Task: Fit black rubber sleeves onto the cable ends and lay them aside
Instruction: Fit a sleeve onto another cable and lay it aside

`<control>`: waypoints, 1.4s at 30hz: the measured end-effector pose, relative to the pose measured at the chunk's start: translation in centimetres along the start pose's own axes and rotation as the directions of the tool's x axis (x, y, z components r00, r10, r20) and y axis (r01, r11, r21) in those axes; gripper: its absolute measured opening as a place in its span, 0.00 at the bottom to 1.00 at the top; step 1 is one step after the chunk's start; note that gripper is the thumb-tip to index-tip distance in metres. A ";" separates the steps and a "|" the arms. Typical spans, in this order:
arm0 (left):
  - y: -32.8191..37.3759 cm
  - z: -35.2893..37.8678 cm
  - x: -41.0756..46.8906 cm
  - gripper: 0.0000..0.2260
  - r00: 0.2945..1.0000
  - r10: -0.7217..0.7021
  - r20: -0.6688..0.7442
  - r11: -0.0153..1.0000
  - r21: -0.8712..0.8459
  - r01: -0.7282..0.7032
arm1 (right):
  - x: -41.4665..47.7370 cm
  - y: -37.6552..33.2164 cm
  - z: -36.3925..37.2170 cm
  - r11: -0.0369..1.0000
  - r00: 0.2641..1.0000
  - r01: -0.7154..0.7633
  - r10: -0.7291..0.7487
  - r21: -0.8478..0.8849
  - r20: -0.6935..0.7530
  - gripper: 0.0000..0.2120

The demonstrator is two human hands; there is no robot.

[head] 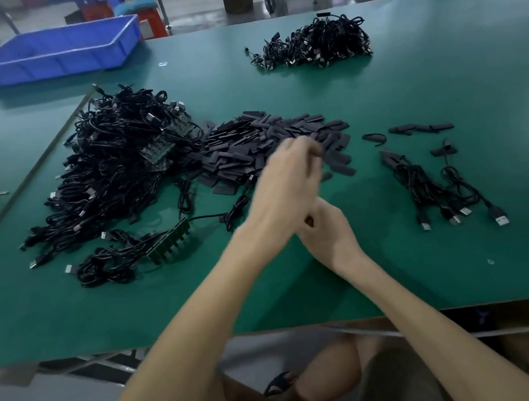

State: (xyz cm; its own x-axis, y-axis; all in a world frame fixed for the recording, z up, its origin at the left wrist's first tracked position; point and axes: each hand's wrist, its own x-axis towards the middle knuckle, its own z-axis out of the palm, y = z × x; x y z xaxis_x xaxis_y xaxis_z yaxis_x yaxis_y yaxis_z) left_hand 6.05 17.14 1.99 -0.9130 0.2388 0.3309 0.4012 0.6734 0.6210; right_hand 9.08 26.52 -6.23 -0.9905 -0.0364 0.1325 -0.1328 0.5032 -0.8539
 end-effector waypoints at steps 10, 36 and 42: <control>-11.7 -10.4 -6.6 0.15 0.880 -0.472 0.047 0.717 0.602 0.352 | 0.0 0.3 0.1 1.000 1.000 0.011 -0.011 -0.016 -0.011 0.14; -7.5 -3.9 -7.2 0.03 0.940 -0.216 0.265 0.968 -0.068 0.242 | -0.8 -0.4 -0.6 0.973 0.983 0.065 -0.101 0.219 0.155 0.07; -7.2 -3.3 -7.2 0.02 0.933 -0.290 0.212 0.949 -0.059 0.308 | -0.6 0.1 -0.5 0.985 0.985 0.029 -0.057 0.170 0.161 0.07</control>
State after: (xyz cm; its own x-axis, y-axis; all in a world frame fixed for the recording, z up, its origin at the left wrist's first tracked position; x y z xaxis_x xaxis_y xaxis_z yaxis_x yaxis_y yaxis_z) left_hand 9.94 8.24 -2.52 -0.9842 0.1760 -0.0218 0.1039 0.6718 0.7334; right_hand 9.67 27.03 -6.17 -0.9741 -0.2039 0.0981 -0.1657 0.3477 -0.9229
